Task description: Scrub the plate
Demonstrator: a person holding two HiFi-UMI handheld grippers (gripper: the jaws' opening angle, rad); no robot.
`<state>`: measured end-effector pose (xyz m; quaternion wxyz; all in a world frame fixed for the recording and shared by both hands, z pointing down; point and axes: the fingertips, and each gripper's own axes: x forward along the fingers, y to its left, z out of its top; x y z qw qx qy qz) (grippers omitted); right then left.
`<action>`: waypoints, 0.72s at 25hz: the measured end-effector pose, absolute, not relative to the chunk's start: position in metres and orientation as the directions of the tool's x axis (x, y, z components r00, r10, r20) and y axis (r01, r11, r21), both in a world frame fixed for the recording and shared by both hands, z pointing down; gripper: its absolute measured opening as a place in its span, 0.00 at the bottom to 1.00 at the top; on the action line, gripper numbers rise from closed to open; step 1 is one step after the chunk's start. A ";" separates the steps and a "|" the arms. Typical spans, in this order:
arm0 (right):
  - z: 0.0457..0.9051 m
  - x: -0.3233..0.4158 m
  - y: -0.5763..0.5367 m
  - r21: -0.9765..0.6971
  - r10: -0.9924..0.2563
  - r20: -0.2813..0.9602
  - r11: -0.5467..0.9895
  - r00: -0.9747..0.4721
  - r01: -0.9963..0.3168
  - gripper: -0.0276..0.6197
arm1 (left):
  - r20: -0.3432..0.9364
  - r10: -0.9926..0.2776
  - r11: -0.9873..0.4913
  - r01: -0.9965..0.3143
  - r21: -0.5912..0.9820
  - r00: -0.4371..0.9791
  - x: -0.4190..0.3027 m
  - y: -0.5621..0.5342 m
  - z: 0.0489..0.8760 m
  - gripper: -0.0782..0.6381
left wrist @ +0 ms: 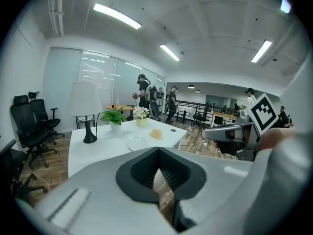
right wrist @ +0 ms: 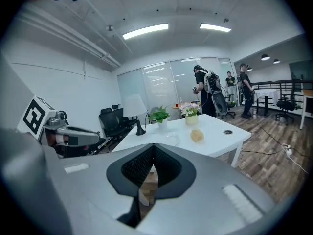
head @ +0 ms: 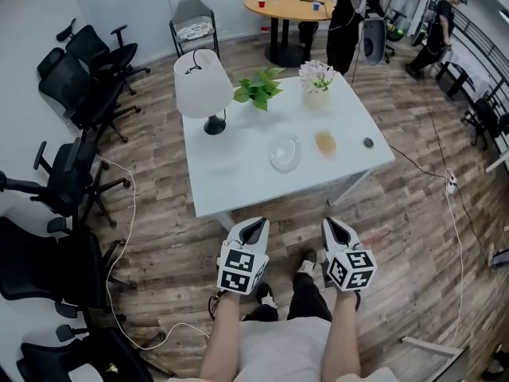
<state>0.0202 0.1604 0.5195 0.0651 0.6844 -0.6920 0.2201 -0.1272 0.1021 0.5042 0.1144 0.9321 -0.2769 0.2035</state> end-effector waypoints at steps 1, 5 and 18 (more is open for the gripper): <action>0.521 0.023 0.155 -0.218 -0.919 0.392 -0.039 -0.051 -0.975 0.09 | 0.445 -0.469 -0.821 -0.563 0.100 0.763 -0.126 0.097 0.506 0.11; 0.528 0.038 0.131 -0.231 -0.917 0.396 -0.054 -0.043 -0.971 0.09 | 0.462 -0.461 -0.823 -0.560 0.095 0.757 -0.118 0.078 0.514 0.11; 0.535 0.116 0.013 -0.235 -0.911 0.411 -0.067 -0.037 -0.970 0.09 | 0.485 -0.450 -0.822 -0.560 0.103 0.749 -0.040 -0.024 0.530 0.11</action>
